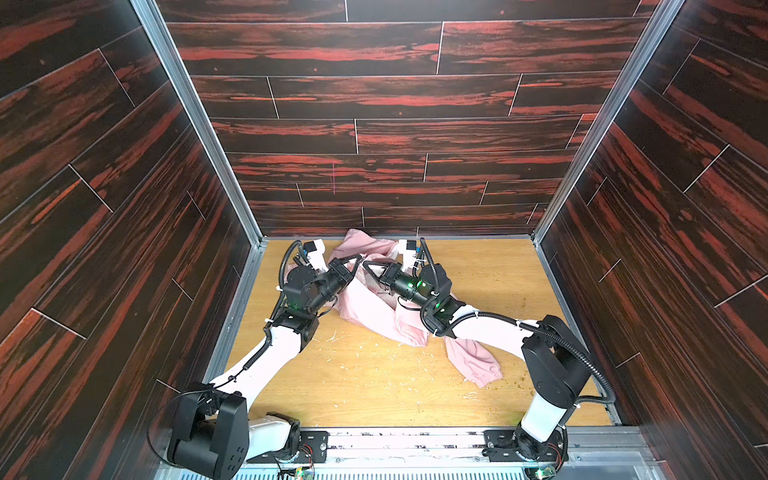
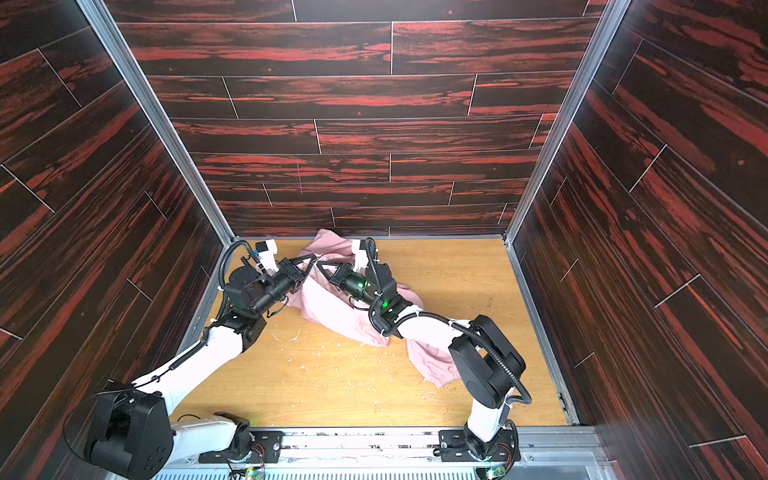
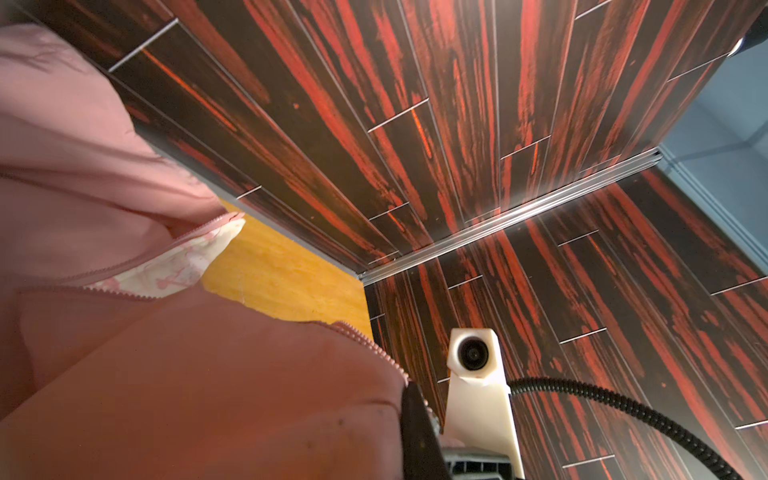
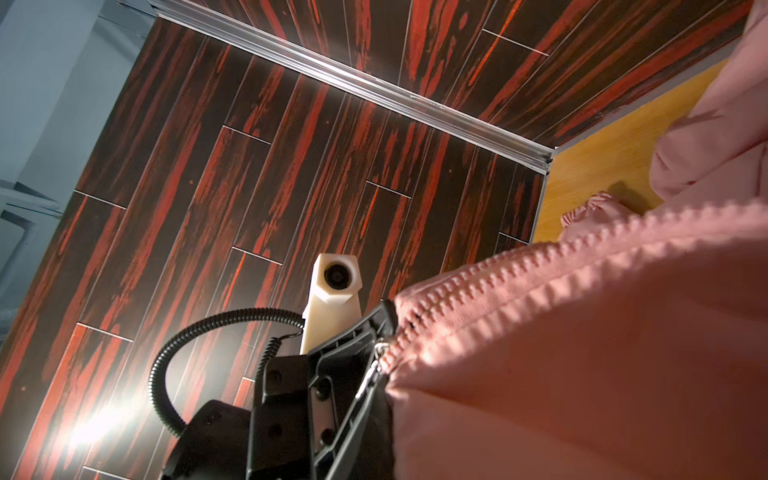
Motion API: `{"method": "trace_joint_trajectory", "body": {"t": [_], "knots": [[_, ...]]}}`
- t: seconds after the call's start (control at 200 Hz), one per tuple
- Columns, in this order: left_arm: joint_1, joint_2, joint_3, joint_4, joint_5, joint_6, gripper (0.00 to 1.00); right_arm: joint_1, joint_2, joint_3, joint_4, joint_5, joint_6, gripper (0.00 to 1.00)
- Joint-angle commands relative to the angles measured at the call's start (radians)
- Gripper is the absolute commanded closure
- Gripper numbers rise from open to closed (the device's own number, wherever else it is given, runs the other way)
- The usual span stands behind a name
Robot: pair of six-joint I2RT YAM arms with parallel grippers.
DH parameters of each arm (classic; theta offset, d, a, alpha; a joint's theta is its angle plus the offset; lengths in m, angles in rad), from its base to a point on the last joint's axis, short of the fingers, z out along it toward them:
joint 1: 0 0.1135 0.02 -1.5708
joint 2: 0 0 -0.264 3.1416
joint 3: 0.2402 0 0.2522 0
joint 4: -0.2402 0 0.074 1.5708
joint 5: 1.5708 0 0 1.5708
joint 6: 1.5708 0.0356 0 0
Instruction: Zip up the jacket
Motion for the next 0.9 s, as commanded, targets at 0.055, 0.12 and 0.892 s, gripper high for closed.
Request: {"method": "trace_joint_trajectory", "body": {"t": [0.055, 0.12, 0.892], "knots": [[0.007, 0.022, 0.075, 0.236, -0.096, -0.020, 1.00, 0.179, 0.077, -0.003, -0.161, -0.380, -0.006, 1.00], [0.007, 0.028, 0.075, 0.240, -0.091, -0.023, 1.00, 0.176, 0.076, -0.006, -0.161, -0.375, -0.006, 1.00], [0.005, -0.034, -0.079, 0.199, -0.062, 0.004, 1.00, 0.027, -0.086, -0.232, -0.132, -0.497, -0.047, 0.67]]}}
